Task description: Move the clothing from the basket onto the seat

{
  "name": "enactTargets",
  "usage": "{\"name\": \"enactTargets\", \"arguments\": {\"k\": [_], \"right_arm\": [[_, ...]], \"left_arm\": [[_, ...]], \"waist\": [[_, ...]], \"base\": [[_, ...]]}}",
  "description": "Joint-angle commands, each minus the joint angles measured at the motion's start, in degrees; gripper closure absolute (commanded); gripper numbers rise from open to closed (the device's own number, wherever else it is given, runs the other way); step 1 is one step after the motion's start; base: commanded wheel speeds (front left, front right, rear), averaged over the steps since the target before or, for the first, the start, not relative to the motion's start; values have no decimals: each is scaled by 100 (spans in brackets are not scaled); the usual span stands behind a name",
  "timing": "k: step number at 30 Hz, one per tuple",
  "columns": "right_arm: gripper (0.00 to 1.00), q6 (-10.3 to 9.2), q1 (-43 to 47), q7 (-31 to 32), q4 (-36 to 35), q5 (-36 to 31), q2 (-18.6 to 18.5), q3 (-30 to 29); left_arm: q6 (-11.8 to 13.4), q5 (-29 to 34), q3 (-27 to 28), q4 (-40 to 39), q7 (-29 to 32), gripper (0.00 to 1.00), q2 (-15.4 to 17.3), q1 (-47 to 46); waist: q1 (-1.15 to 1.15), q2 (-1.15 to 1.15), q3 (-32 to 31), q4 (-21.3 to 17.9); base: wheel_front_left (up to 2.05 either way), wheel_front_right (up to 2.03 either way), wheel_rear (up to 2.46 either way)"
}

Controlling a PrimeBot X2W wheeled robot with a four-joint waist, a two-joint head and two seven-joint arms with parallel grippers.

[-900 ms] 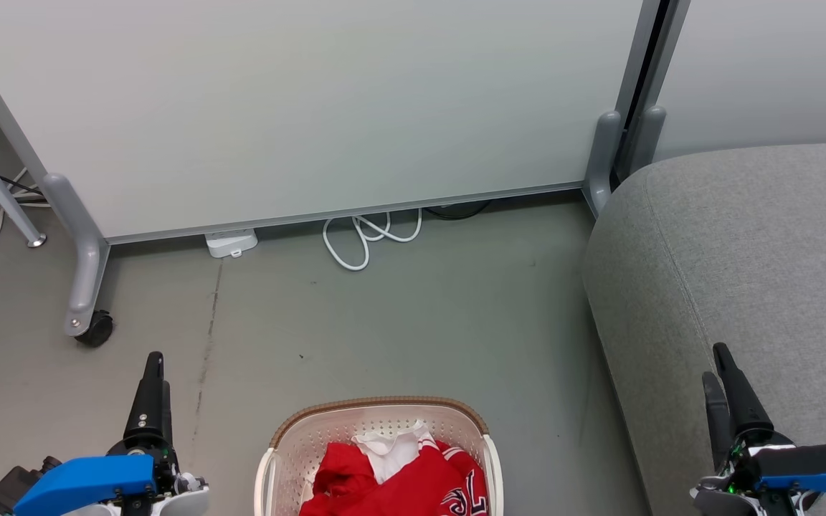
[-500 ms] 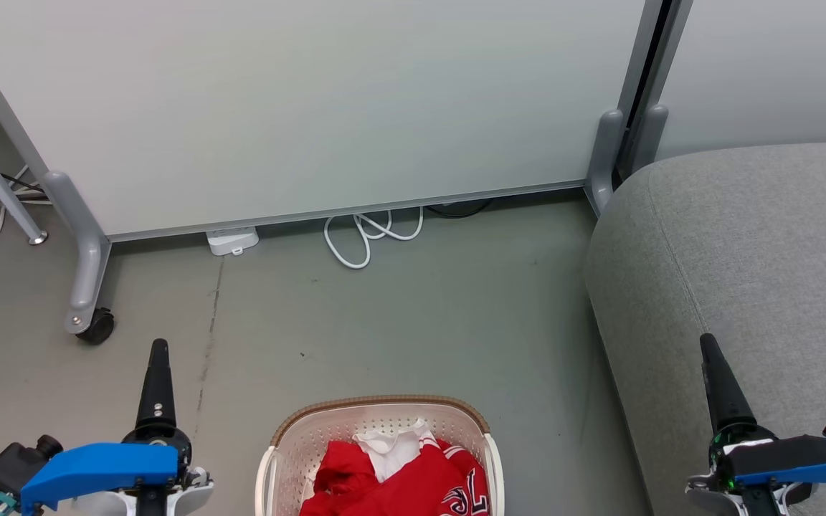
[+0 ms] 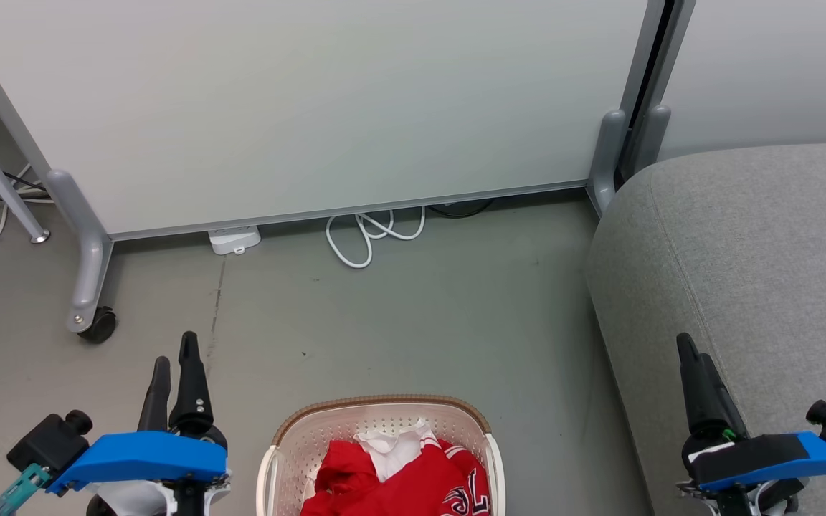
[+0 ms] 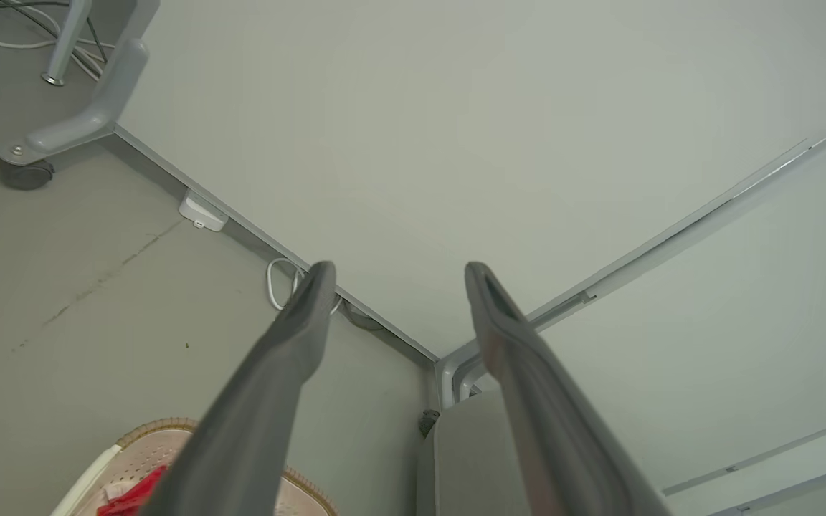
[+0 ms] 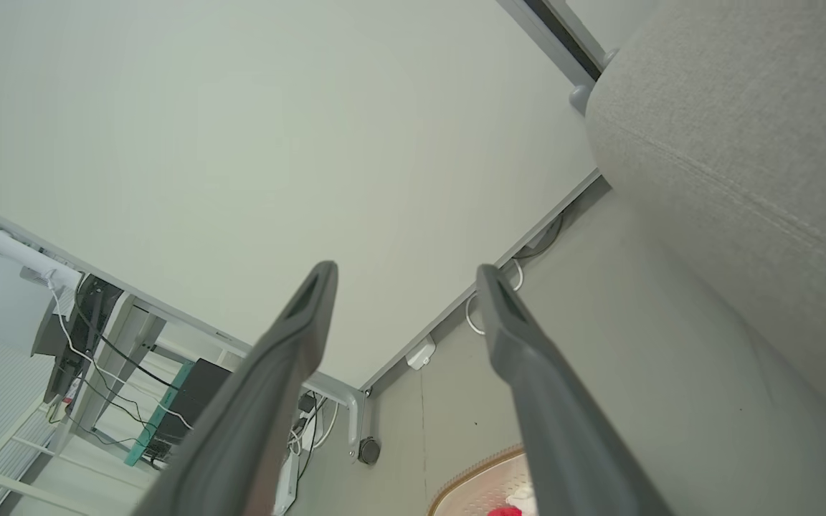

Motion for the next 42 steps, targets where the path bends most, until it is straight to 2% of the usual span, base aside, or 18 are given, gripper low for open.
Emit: {"name": "enactTargets", "arguments": {"k": [1,11,20,33,42], "right_arm": [[0,14,-107,-68,-78,-260,-33,20],[0,15,-109,-254,3,-1306,-38,109],[0,17,-122,-407,28,-1956,-41,165],[0,17,-127,-610,31,-2793,-46,247],[0,18,-123,-721,26,-3255,-47,300]], "left_arm": [[44,284,-68,-75,-64,0,61,-148],[231,1164,-332,15,-249,0,153,-158],[360,1762,-489,13,-404,0,200,-161],[471,2589,-738,-53,-605,0,264,-161],[439,3020,-875,-92,-719,0,300,-162]], "waist": [[0,0,-1,2],[0,0,6,21],[0,0,18,37],[0,0,33,59],[0,0,39,69]], "base": [[0,0,0],[0,0,0],[0,0,0],[0,0,0],[0,0,0]]}}
